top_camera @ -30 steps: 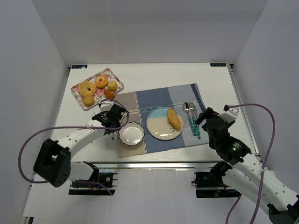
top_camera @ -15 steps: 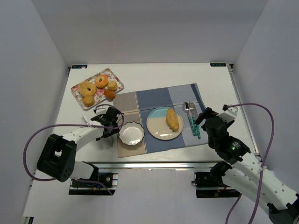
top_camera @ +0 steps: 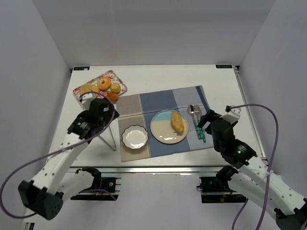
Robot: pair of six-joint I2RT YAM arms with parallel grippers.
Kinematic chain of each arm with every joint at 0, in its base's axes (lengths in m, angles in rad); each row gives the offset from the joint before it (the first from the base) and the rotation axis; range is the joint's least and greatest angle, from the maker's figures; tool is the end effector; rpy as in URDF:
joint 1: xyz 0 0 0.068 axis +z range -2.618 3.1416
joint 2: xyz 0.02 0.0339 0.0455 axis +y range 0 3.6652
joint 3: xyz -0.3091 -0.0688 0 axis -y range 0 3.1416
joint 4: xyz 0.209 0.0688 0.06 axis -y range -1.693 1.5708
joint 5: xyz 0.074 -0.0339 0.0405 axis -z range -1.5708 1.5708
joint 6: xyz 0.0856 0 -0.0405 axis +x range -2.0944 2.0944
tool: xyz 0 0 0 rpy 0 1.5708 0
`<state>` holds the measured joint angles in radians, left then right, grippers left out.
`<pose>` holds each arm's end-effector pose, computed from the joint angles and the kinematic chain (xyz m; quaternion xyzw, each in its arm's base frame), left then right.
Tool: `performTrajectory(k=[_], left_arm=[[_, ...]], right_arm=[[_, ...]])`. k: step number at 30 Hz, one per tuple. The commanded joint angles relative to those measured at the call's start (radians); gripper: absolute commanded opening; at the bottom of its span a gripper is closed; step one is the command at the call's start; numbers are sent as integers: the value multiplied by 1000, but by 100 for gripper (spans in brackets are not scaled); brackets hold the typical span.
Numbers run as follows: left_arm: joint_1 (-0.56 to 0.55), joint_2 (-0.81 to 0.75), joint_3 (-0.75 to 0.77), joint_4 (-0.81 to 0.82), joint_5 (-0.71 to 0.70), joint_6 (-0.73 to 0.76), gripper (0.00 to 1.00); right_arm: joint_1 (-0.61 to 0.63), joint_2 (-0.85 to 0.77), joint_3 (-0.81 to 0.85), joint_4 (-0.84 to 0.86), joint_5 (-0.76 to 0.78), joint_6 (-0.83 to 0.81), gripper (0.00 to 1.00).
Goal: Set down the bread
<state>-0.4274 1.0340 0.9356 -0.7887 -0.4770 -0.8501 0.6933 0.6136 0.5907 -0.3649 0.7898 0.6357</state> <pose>0.1715 -0.0349 0.3020 -0.2695 0.8785 -0.0155 0.3942 0.1172 0.0184 0.2959 0.1924 0.7721 0.0660 0.6021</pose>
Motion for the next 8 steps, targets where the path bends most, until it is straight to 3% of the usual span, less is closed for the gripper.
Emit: performTrajectory(k=[1, 8], left_arm=[[4, -101, 31, -67, 26, 9, 98], [4, -157, 31, -52, 17, 22, 98]], right_arm=[[-3, -3, 6, 57, -18, -25, 89], [-3, -11, 8, 58, -34, -45, 89]])
